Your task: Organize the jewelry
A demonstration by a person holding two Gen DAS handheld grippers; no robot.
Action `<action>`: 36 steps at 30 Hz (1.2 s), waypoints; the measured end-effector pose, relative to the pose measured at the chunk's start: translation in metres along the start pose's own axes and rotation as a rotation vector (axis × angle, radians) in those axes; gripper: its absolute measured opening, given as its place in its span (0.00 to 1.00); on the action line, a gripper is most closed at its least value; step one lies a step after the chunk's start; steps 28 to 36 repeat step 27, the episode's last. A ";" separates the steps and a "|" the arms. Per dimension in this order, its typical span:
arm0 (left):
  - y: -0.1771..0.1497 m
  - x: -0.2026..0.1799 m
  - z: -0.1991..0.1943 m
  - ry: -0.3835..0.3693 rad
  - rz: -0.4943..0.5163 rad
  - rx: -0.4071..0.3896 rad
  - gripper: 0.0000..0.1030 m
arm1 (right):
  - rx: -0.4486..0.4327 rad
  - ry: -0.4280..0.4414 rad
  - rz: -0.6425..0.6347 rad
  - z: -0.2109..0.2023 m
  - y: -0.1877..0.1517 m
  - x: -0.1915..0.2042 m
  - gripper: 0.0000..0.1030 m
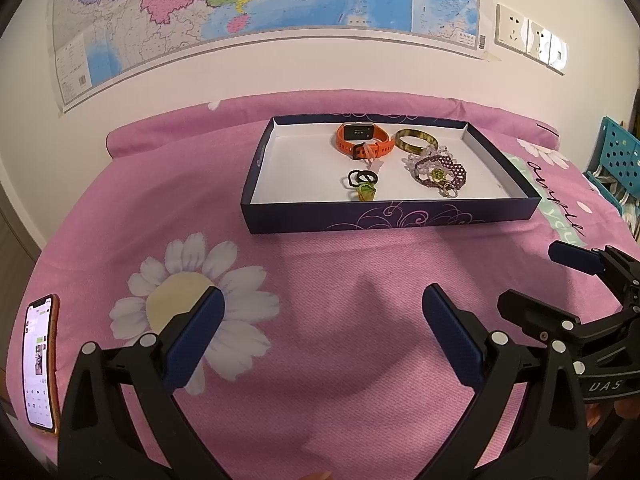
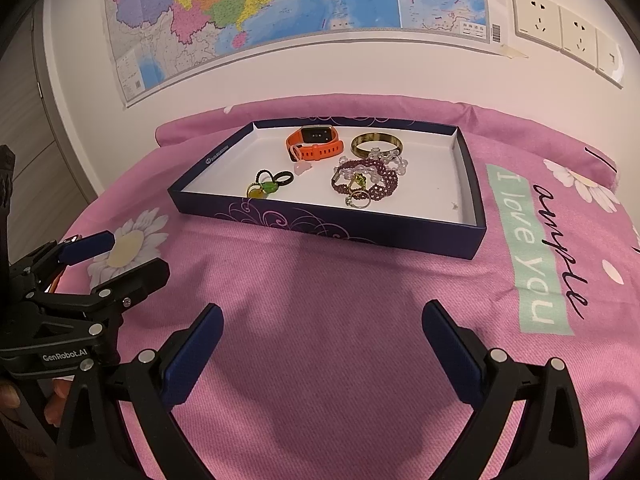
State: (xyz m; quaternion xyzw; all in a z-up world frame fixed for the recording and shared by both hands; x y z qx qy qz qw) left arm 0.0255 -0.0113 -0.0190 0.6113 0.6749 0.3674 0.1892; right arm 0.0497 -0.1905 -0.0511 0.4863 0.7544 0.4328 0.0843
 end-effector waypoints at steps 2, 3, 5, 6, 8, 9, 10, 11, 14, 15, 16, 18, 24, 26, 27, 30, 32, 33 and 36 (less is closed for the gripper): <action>0.000 0.000 0.000 0.003 0.003 -0.001 0.95 | 0.000 0.001 -0.001 0.000 0.000 0.000 0.93; 0.000 0.000 0.000 0.003 0.003 -0.002 0.95 | 0.001 0.001 0.000 0.000 0.000 0.000 0.93; 0.000 0.000 0.000 0.002 0.001 -0.001 0.95 | 0.000 -0.001 0.000 0.000 0.000 0.000 0.93; 0.000 0.000 0.000 0.003 0.001 -0.001 0.95 | 0.000 -0.001 0.000 0.000 0.000 0.000 0.93; 0.000 0.000 0.000 0.000 -0.002 -0.001 0.95 | -0.002 -0.003 -0.001 -0.001 0.000 0.000 0.93; 0.000 0.001 0.000 -0.001 -0.003 -0.004 0.95 | -0.004 -0.003 -0.003 -0.001 0.001 0.000 0.93; -0.001 0.001 -0.001 0.001 -0.003 -0.008 0.95 | -0.004 -0.002 -0.004 -0.001 0.000 0.000 0.93; -0.001 0.001 -0.001 0.004 -0.004 -0.011 0.95 | -0.003 -0.003 -0.004 0.000 0.000 0.000 0.93; -0.001 0.001 -0.002 -0.003 -0.009 -0.017 0.95 | -0.002 -0.001 -0.007 0.001 0.001 0.001 0.93; -0.001 0.001 -0.002 -0.002 -0.008 -0.021 0.95 | -0.003 0.000 -0.007 0.000 0.000 0.001 0.93; -0.001 0.000 -0.002 0.001 -0.008 -0.023 0.95 | -0.003 0.000 -0.008 0.000 0.000 0.001 0.93; -0.002 -0.001 -0.002 0.000 -0.005 -0.022 0.95 | -0.003 0.001 -0.008 0.000 0.000 0.001 0.93; -0.004 0.001 0.006 -0.005 -0.005 0.030 0.95 | 0.012 -0.012 -0.019 -0.004 -0.003 -0.004 0.93; -0.004 0.004 0.009 -0.009 -0.009 0.040 0.95 | 0.034 -0.037 -0.017 -0.009 -0.004 -0.017 0.93; -0.004 0.009 0.010 -0.004 -0.009 0.041 0.95 | 0.048 -0.062 -0.009 -0.013 -0.005 -0.030 0.93; -0.004 0.009 0.010 -0.004 -0.009 0.041 0.95 | 0.048 -0.062 -0.009 -0.013 -0.005 -0.030 0.93; -0.004 0.009 0.010 -0.004 -0.009 0.041 0.95 | 0.048 -0.062 -0.009 -0.013 -0.005 -0.030 0.93; -0.004 0.009 0.010 -0.004 -0.009 0.041 0.95 | 0.048 -0.062 -0.009 -0.013 -0.005 -0.030 0.93; -0.004 0.009 0.010 -0.004 -0.009 0.041 0.95 | 0.048 -0.062 -0.009 -0.013 -0.005 -0.030 0.93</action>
Point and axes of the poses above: each gripper's, at about its wrist camera, not at the fingertips, and z roughly the way its jaws point, x to its left, y to its top, the point moved 2 cm from there along z, roughly the way its jaws point, and after that the axes turned 14 degrees about y, right-handed, at the moved point
